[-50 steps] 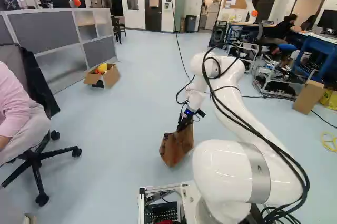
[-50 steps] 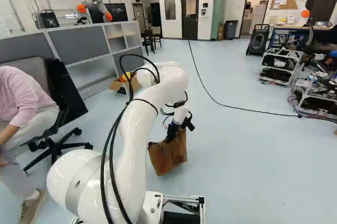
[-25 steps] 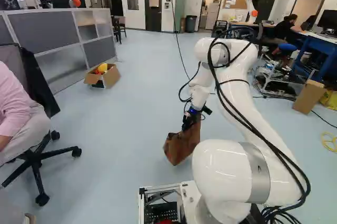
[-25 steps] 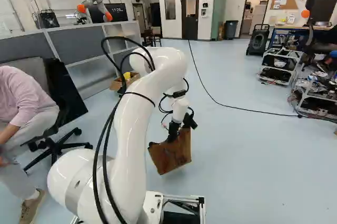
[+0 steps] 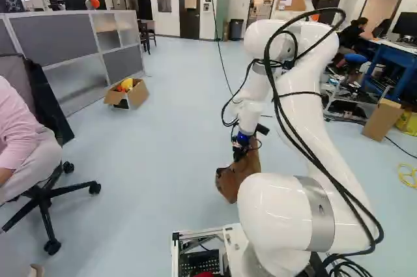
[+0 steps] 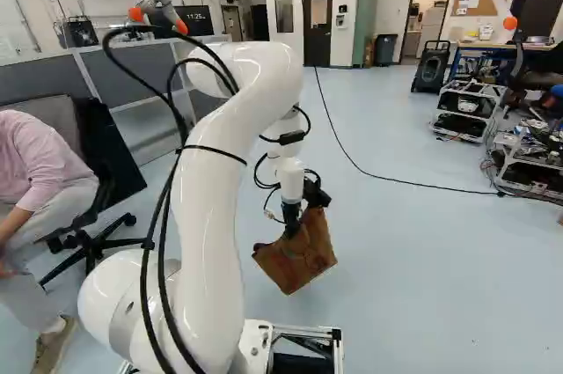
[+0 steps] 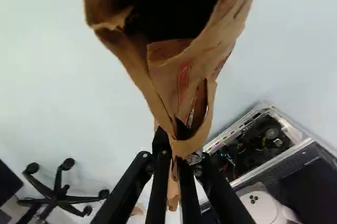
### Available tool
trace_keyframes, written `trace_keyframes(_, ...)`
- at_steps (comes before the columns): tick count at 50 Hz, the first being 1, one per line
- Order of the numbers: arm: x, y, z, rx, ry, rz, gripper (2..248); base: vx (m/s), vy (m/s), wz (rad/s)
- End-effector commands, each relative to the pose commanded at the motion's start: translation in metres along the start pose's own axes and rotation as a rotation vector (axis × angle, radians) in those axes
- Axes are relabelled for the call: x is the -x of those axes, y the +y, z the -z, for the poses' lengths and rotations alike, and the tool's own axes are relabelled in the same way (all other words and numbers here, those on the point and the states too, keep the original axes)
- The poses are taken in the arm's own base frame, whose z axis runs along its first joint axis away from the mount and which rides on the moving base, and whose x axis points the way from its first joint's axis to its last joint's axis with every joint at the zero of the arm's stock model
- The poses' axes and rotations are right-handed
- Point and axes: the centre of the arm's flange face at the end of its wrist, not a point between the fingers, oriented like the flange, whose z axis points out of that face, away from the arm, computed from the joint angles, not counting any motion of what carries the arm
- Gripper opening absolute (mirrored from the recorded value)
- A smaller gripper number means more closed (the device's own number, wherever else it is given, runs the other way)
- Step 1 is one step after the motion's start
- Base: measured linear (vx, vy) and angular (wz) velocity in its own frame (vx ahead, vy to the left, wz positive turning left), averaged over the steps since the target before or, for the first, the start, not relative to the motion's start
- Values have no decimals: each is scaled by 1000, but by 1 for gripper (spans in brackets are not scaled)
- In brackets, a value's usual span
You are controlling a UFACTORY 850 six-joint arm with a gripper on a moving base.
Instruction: Pick up the grocery bag from the ground
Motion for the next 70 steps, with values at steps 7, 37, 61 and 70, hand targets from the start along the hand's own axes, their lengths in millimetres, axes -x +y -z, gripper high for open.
trace_keyframes(7,17,7,21,6,61,96,22,0,0,0)
trace_keyframes(37,96,43,111,-65,354,550,22,0,0,0)
trace_keyframes(61,148,60,150,-160,515,794,22,0,0,0)
trace_keyframes(70,148,60,150,-162,519,795,22,0,0,0)
